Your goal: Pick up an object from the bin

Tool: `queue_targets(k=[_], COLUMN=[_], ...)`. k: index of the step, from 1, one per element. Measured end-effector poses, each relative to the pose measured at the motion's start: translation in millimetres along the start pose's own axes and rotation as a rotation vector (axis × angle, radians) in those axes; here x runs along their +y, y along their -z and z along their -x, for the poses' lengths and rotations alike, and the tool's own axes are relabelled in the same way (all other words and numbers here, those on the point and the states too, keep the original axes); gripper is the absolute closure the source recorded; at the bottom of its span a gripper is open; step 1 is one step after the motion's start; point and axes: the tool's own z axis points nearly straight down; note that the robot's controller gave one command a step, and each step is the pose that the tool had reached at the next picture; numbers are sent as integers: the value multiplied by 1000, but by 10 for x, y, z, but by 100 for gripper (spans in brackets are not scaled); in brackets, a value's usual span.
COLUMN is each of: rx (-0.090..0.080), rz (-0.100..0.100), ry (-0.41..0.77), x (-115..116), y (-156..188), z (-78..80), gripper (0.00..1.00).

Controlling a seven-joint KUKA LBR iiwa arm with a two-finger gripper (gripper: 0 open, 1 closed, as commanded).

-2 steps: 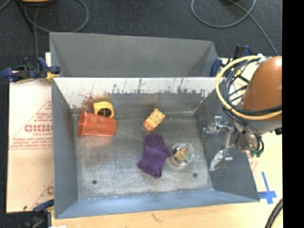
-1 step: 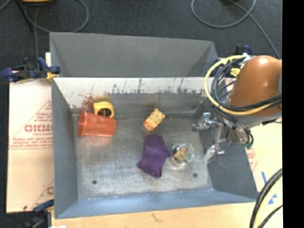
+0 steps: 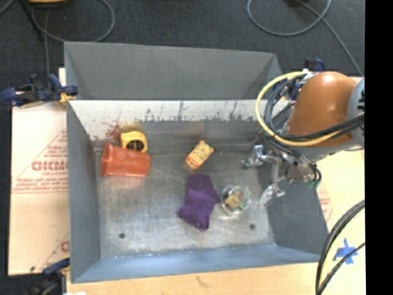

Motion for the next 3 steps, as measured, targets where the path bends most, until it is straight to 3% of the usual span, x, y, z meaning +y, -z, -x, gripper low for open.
queue_targets(k=[1, 2, 3], rx=[0, -7, -4], rz=[-1, -2, -2], ry=[67, -4, -2], x=[85, 219, 203], y=[-181, -845, -756], z=[-35, 38, 18], gripper=[0, 0, 100])
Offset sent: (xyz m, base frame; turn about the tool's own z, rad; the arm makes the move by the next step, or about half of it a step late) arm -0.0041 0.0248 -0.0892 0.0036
